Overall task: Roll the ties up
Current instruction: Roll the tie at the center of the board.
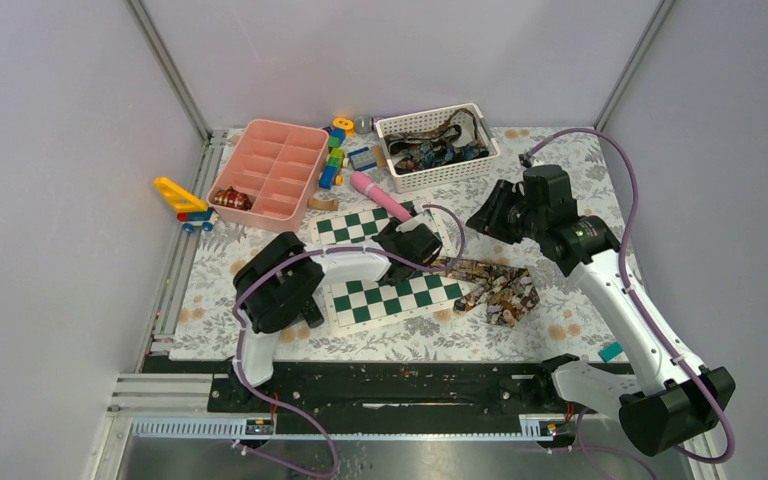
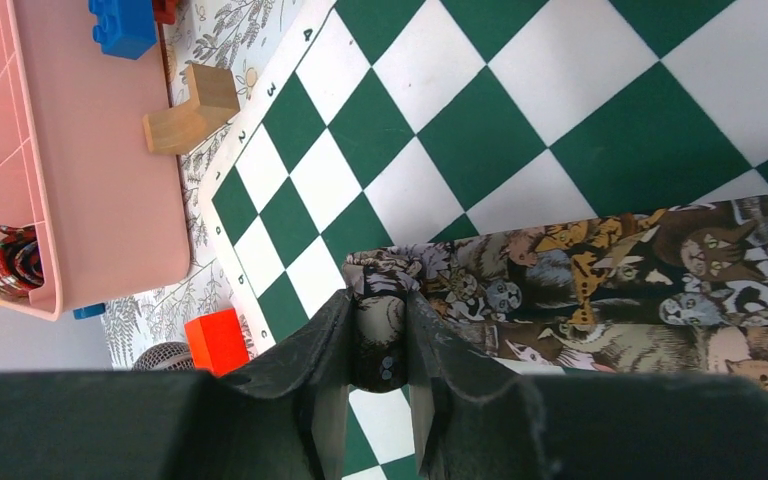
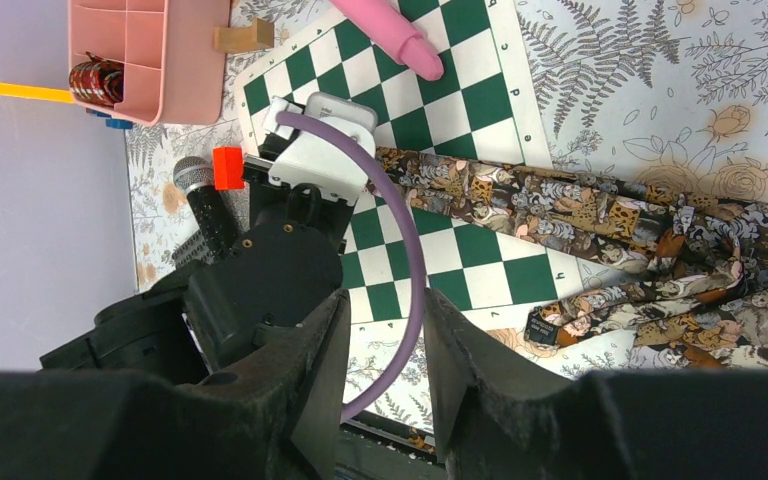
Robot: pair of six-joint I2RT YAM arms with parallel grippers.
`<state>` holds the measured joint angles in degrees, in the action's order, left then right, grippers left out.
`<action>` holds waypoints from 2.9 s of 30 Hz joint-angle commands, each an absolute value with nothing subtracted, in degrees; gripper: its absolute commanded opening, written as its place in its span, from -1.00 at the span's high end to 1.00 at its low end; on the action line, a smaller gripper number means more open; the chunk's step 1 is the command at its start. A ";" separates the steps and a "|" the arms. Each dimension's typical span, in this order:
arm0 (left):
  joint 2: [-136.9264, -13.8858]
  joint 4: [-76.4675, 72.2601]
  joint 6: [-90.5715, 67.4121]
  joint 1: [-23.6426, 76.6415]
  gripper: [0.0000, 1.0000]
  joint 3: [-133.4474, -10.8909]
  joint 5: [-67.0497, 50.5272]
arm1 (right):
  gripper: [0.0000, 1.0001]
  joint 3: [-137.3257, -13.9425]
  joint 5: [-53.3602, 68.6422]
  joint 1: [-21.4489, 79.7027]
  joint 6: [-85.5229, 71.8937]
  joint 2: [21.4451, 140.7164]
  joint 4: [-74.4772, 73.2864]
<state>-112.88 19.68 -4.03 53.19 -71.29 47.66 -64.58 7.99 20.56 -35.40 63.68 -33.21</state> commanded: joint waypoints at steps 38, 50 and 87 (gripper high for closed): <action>-115.86 23.00 -3.16 56.60 0.29 -77.32 43.25 | 0.17 -64.24 8.26 19.60 -35.58 62.39 -33.36; -115.33 24.09 -4.84 56.60 0.17 -78.05 40.32 | 0.16 -64.42 9.05 19.57 -36.19 62.64 -33.24; -111.46 21.56 -8.30 54.94 0.20 -75.96 35.26 | 0.16 -64.16 8.56 19.58 -36.31 62.72 -33.27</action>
